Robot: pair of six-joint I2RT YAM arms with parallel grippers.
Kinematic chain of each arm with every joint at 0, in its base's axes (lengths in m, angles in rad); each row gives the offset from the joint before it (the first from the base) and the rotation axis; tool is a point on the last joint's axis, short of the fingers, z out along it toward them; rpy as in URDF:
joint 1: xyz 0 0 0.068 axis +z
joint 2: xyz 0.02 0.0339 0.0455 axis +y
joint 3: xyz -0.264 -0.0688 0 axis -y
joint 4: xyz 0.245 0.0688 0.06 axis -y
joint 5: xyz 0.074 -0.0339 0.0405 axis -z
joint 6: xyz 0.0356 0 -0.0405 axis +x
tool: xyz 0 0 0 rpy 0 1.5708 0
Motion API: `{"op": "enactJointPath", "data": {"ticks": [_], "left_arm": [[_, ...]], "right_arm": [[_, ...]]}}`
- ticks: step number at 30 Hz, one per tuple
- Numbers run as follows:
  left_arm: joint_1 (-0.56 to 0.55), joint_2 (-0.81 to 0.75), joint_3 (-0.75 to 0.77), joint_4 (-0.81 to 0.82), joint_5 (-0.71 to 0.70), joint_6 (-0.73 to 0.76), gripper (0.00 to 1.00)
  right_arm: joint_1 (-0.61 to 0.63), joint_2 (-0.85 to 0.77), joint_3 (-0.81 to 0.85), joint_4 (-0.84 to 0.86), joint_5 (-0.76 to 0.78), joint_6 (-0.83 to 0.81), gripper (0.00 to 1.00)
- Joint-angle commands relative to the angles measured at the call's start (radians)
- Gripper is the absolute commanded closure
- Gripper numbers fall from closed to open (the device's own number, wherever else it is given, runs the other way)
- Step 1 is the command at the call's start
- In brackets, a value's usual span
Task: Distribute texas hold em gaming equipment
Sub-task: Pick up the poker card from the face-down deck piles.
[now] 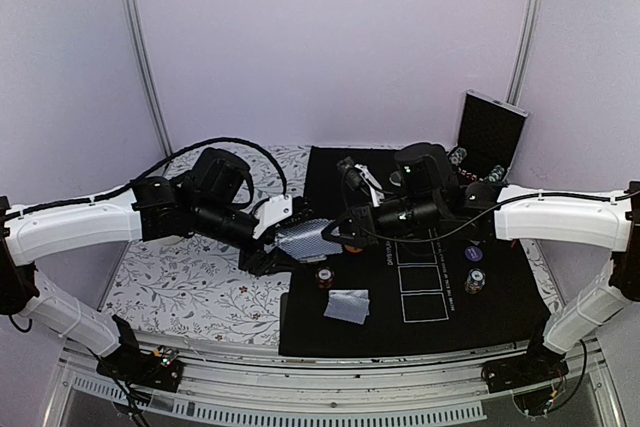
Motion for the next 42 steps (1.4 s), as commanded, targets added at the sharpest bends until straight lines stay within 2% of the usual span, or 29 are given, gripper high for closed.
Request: {"op": "enactJointPath", "data": {"ticks": [1,4,9,20,36,42], "left_arm": [[0.003,-0.002,0.012,0.019,0.004,0.010,0.42],[0.002,-0.001,0.012,0.019,0.004,0.010,0.42],[0.003,0.000,0.013,0.019,0.005,0.010,0.42],[0.003,0.002,0.013,0.018,0.006,0.010,0.42],[0.003,0.003,0.013,0.018,0.011,0.009,0.42],[0.003,0.005,0.012,0.017,0.012,0.010,0.42]], "right_arm": [[0.009,-0.045,0.015,-0.049,0.024,-0.002,0.80],[0.011,-0.050,0.026,-0.067,0.029,-0.003,0.80],[0.016,-0.057,0.036,-0.088,0.038,-0.005,0.89],[0.017,-0.077,0.053,-0.152,0.066,-0.010,0.96],[0.016,-0.160,0.065,-0.177,0.046,-0.001,0.98],[0.016,-0.175,0.146,-0.248,0.029,0.003,0.98]]}}
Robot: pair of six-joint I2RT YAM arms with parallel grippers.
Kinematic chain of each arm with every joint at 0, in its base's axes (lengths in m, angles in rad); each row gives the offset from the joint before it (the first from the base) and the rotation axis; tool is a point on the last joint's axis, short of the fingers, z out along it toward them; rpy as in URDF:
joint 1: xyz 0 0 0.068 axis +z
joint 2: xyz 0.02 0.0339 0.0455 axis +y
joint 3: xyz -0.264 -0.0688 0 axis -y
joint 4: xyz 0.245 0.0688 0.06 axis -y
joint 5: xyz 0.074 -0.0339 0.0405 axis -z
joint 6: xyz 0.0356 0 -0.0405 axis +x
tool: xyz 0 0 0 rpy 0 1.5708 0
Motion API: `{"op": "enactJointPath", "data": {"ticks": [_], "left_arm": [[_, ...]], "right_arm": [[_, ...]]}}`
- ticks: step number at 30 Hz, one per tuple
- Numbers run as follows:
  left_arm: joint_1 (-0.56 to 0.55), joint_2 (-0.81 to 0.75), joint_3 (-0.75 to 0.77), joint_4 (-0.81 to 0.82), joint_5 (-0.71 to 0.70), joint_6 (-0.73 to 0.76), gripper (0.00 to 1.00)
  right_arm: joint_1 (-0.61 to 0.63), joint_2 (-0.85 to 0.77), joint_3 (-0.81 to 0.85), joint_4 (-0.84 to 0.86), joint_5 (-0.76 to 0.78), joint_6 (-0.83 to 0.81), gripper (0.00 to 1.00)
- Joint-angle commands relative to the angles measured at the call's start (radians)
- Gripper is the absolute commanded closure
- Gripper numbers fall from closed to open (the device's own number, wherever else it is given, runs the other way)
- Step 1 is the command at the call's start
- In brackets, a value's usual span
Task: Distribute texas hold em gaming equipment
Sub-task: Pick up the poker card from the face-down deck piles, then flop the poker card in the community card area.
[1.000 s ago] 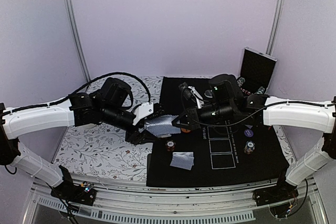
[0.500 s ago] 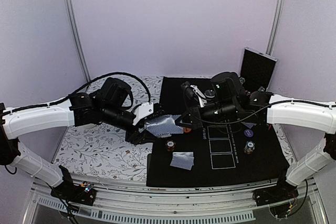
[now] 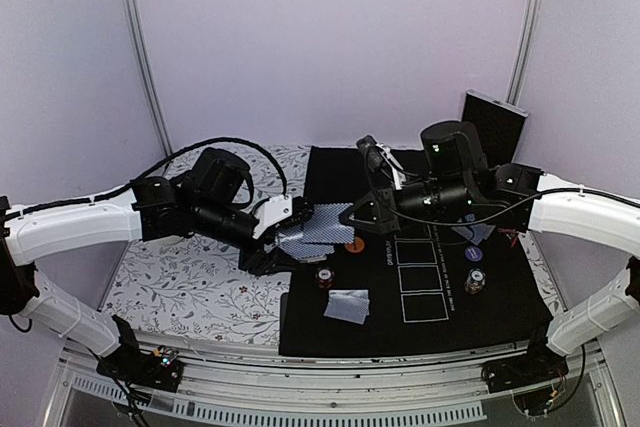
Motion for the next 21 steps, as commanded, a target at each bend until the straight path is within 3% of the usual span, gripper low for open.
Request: {"op": "enactJointPath", "data": {"ticks": [1,6,12,21], "left_arm": [[0.003,0.004,0.013,0.017,0.011,0.005,0.42],[0.003,-0.001,0.012,0.017,0.016,0.004,0.42],[0.003,-0.002,0.013,0.017,0.015,0.003,0.42],[0.003,-0.008,0.014,0.017,0.019,0.002,0.42]], "right_arm": [[0.009,-0.034,0.114,-0.095,-0.001,0.000,0.98],[-0.022,-0.055,0.233,-0.322,0.100,-0.006,0.98],[-0.063,-0.129,0.254,-0.522,0.224,0.043,0.98],[-0.062,-0.200,0.106,-0.762,0.334,0.230,0.98]]}}
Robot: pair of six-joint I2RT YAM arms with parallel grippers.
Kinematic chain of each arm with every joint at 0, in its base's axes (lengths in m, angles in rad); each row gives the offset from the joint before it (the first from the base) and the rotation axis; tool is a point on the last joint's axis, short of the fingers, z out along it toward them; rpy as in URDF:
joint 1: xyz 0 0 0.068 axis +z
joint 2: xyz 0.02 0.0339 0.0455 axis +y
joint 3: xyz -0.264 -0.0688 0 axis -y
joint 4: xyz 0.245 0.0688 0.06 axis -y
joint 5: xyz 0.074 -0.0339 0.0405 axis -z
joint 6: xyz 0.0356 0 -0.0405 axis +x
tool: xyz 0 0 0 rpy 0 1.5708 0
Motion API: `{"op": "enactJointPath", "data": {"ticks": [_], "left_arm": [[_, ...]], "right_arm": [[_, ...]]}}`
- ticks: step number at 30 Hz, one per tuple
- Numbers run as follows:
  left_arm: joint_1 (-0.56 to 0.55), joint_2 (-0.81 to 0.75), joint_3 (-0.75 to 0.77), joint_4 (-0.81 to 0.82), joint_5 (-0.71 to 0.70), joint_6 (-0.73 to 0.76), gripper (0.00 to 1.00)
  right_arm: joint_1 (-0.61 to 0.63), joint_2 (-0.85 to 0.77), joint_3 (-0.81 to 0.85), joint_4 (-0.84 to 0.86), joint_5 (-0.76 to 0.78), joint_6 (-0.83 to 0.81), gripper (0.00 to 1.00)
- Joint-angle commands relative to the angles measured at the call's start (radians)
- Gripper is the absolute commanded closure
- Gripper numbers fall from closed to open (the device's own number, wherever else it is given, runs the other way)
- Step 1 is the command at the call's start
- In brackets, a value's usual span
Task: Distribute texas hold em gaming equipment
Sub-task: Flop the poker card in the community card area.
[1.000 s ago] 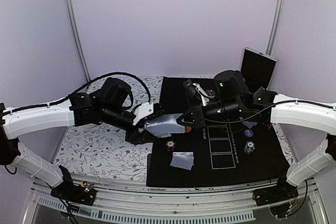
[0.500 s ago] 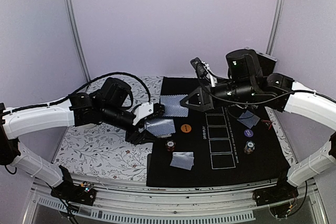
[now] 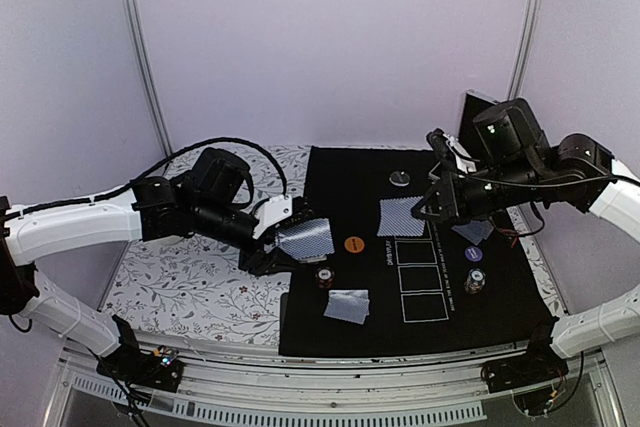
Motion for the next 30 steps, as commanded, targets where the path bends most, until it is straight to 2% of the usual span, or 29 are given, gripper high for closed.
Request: {"op": "enactJointPath", "data": {"ticks": [1,5,14,22,30], "left_arm": [[0.003,-0.008,0.014,0.017,0.017,0.002,0.42],[0.003,-0.010,0.015,0.017,0.019,0.000,0.42],[-0.002,-0.023,0.015,0.017,0.027,-0.001,0.42],[-0.003,-0.017,0.017,0.017,0.028,-0.001,0.42],[-0.003,-0.008,0.016,0.017,0.029,-0.001,0.42]], "right_arm": [[0.001,-0.022,-0.102,-0.156,0.048,0.129,0.98],[0.037,-0.013,-0.179,-0.186,0.040,0.202,0.98],[0.124,0.172,-0.146,-0.487,0.228,0.390,0.98],[0.129,0.323,-0.135,-0.502,0.288,0.373,0.98],[0.118,0.370,-0.156,-0.503,0.351,0.390,0.98]]}}
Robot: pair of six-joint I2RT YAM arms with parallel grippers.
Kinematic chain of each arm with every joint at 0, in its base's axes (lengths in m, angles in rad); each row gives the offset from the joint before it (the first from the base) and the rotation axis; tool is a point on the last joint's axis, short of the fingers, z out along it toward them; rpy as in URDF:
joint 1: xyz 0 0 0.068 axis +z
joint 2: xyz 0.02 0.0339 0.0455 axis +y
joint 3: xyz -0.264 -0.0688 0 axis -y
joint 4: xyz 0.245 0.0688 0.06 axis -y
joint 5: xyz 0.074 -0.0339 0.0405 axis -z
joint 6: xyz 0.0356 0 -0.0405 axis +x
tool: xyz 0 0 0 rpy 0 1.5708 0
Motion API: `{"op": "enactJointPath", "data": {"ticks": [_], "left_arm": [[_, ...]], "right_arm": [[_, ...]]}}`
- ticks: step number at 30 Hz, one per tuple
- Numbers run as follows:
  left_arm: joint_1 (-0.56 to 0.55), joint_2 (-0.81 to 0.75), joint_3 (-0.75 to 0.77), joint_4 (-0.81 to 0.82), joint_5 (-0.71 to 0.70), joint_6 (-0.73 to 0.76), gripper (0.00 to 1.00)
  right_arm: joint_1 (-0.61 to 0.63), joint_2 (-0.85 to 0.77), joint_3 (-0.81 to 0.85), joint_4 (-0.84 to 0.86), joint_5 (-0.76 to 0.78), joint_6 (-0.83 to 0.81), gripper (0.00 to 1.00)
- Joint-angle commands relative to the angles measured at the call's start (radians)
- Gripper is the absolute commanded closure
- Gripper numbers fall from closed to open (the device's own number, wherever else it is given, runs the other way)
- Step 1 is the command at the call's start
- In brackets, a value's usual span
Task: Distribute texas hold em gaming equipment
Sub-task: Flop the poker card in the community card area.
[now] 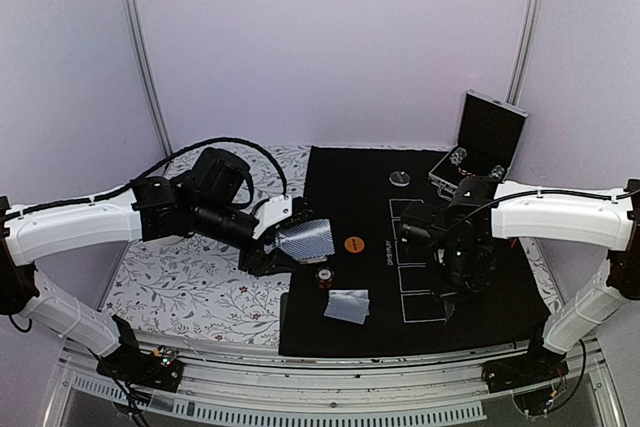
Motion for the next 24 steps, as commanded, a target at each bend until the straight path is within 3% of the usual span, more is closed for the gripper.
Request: {"op": "enactJointPath", "data": {"ticks": [1,12,19,24], "left_arm": [[-0.003,-0.007,0.015,0.017,0.015,0.000,0.42],[-0.004,-0.007,0.015,0.016,0.018,-0.001,0.42],[-0.004,-0.011,0.015,0.013,0.019,-0.001,0.42],[-0.006,-0.017,0.013,0.011,0.016,0.001,0.42]], "right_arm": [[-0.009,0.034,0.005,-0.023,0.069,0.016,0.98],[-0.058,0.168,-0.029,-0.021,0.145,-0.027,0.98],[-0.003,0.368,0.102,-0.020,0.129,-0.050,0.98],[0.000,0.423,0.124,0.038,0.082,-0.073,0.98]]}}
